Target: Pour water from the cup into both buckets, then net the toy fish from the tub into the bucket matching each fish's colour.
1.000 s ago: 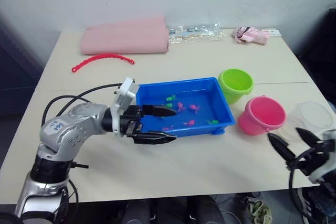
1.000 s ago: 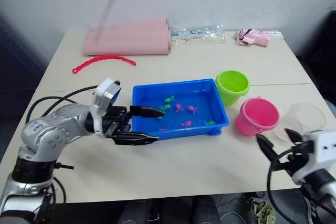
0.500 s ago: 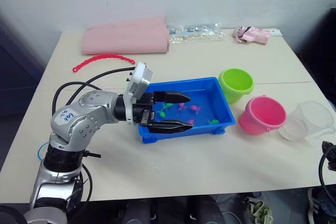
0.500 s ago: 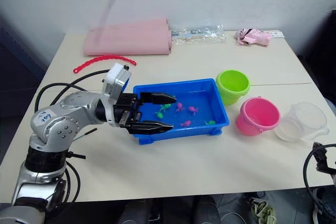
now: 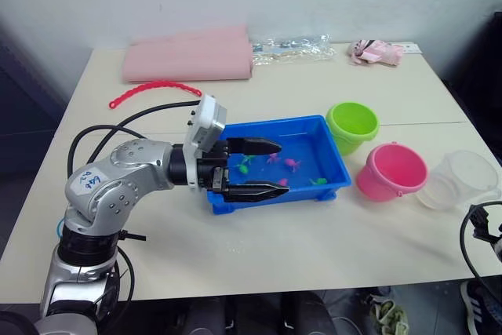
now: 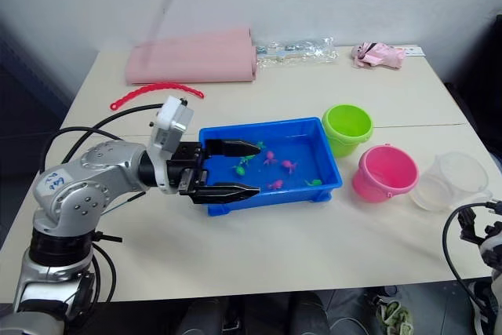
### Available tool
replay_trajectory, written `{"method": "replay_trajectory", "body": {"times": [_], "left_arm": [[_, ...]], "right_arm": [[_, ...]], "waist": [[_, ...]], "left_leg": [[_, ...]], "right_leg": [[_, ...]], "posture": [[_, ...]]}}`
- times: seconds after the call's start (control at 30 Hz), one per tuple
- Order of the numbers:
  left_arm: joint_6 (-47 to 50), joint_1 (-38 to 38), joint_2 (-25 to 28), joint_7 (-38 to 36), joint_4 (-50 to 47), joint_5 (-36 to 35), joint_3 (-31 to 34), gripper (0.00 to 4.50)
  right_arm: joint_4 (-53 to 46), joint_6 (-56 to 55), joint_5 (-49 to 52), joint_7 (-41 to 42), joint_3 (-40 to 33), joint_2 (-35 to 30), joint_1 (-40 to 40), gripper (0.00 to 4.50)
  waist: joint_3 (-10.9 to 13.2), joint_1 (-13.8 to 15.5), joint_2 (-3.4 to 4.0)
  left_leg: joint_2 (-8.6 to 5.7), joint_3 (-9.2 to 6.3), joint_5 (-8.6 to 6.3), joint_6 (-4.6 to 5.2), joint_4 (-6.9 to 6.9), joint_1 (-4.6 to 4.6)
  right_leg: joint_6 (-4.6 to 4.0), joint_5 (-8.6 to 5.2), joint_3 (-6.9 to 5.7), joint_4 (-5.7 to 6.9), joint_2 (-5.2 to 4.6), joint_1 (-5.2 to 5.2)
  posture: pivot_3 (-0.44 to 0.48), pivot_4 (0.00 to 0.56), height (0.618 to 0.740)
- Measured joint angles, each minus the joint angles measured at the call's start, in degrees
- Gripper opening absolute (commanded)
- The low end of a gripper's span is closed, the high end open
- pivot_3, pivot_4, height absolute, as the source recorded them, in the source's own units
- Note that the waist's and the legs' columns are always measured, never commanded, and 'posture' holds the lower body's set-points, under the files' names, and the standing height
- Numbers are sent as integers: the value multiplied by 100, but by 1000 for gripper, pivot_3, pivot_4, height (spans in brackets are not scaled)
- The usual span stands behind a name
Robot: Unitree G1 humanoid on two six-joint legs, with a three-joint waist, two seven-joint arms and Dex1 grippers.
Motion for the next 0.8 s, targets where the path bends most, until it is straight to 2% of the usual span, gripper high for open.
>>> {"method": "replay_trajectory", "body": {"times": [0.8], "left_arm": [[64,125,370,247,-262,-106,213,4450]], "right_arm": [[2099,-1438,-726,-176,291,-151,-1299,4500]], "waist": [[0,-109,2]], "left_leg": [[1,1,4,-6,-5,1]], "right_leg": [[0,0,0,5,3,1]], "posture": [[0,150,738]]}}
